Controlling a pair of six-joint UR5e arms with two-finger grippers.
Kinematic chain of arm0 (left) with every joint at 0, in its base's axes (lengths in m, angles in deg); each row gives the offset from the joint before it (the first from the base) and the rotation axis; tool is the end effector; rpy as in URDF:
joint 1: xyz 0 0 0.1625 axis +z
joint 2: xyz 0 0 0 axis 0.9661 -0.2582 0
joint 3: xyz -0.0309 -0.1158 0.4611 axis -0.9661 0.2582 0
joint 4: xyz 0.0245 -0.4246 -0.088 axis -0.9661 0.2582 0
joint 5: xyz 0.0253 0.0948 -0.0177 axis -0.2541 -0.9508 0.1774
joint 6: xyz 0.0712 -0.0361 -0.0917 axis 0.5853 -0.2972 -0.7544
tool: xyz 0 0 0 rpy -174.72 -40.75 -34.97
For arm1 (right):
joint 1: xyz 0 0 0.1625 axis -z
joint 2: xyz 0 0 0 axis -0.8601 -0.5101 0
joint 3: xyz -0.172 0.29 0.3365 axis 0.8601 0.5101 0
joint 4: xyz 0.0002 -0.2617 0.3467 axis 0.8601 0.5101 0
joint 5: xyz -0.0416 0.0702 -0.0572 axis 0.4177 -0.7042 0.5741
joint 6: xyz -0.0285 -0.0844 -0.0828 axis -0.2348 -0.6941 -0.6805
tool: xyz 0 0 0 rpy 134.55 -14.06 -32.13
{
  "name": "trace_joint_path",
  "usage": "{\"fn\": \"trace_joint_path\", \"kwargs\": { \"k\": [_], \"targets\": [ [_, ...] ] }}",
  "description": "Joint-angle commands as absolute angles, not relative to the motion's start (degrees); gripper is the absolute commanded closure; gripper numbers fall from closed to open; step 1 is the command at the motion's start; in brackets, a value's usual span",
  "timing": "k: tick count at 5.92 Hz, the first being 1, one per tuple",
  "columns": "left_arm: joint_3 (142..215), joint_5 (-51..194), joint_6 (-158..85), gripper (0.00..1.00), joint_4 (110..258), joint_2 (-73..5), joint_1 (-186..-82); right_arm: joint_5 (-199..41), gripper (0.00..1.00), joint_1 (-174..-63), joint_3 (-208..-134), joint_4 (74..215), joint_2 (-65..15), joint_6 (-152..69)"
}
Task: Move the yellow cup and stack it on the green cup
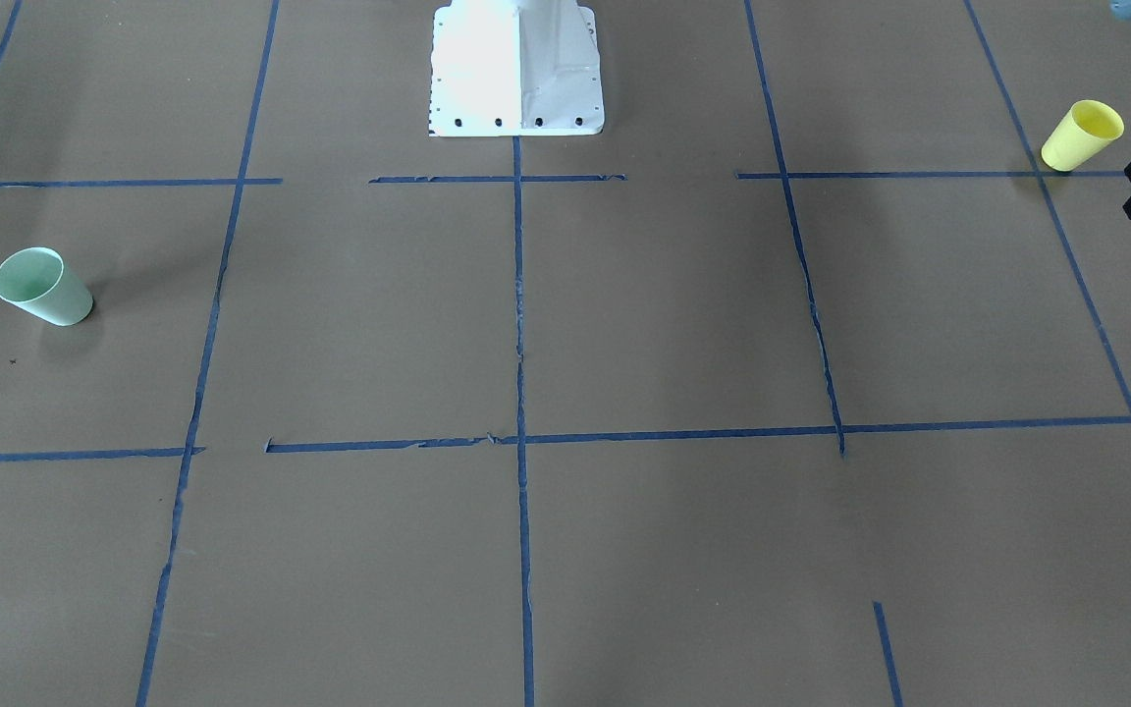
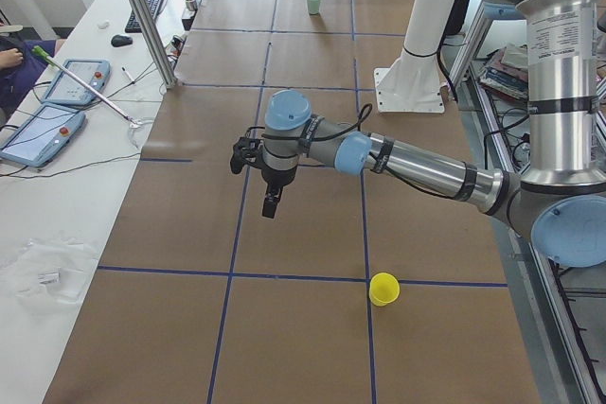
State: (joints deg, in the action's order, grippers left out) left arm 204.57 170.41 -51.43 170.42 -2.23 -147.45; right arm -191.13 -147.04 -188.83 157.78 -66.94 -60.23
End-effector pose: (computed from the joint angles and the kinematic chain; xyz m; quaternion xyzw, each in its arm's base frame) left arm 0.0630 -0.4366 0.5715 0.1078 0.3248 -0.0368 0.9389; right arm 0.0341 -0.3358 0.7002 -0.0063 -0.3819 -0.0354 0.9235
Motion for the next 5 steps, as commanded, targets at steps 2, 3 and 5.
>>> {"fn": "trace_joint_path", "kwargs": {
  "k": [2,3,5],
  "targets": [
    [205.32,155.28,-73.67,0.0,185.52,6.78,-136.06,-191.04,0.0,-147.04,-188.63,157.78,-66.94,-60.23],
    [205.32,146.55,-83.12,0.0,186.13,8.18,-129.6,-191.04,0.0,-147.04,-188.71,157.78,-66.94,-60.23],
    [205.23,133.59,-101.14,0.0,185.62,13.0,-117.8,-191.13,0.0,-147.04,-188.71,157.78,-66.94,-60.23]
  ]
}}
